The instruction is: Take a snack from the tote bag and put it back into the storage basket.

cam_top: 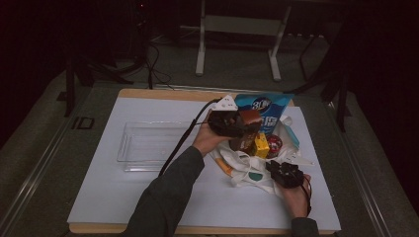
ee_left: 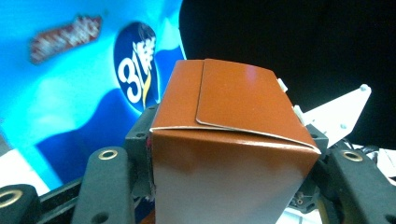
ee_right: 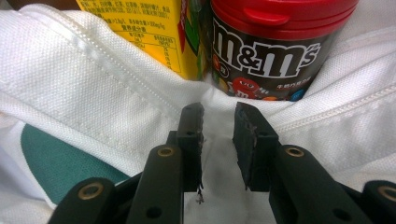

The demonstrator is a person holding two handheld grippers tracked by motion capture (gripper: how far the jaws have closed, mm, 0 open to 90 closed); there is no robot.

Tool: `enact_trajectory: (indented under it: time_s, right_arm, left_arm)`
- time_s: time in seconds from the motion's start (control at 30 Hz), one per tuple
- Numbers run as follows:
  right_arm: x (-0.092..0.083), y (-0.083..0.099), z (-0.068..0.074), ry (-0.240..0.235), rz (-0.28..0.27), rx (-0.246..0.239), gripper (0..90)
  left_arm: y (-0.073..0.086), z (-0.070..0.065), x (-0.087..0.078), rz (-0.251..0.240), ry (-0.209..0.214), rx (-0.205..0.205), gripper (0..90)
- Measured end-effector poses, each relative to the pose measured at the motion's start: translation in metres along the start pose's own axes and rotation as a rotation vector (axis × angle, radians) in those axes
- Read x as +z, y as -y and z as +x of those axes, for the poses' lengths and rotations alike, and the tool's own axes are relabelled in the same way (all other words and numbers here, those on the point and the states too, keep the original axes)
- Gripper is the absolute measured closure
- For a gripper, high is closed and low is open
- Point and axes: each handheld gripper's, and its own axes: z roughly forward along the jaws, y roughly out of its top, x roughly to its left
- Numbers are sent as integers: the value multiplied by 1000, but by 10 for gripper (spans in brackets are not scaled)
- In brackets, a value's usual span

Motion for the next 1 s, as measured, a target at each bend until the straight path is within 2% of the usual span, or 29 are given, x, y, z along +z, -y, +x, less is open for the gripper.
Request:
enact_trajectory:
  time_s: [0.07,0.2,0.3,0.47,0.5,1.0]
  right_arm:
    - [0,0,0,-3,2,6,726]
    - [0,0,0,-3,2,3,726]
    - [0,0,0,-2,2,1,726]
    - [0,0,0,-3,1,2,726]
    - [0,0,0,-4,1,3,726]
    - [0,0,0,-2,-3,3,726]
  left_arm:
    - [-2,-2,-3,-9,-13,6,423]
    - [-7,-6,-10,-31,-4,15,423]
    - [-10,-9,-16,-42,-13,24,423]
    - [-13,-10,-22,-53,-16,20,424]
    - [-17,-10,-28,-58,-12,17,424]
    - [-27,-11,-57,-113,-7,17,426]
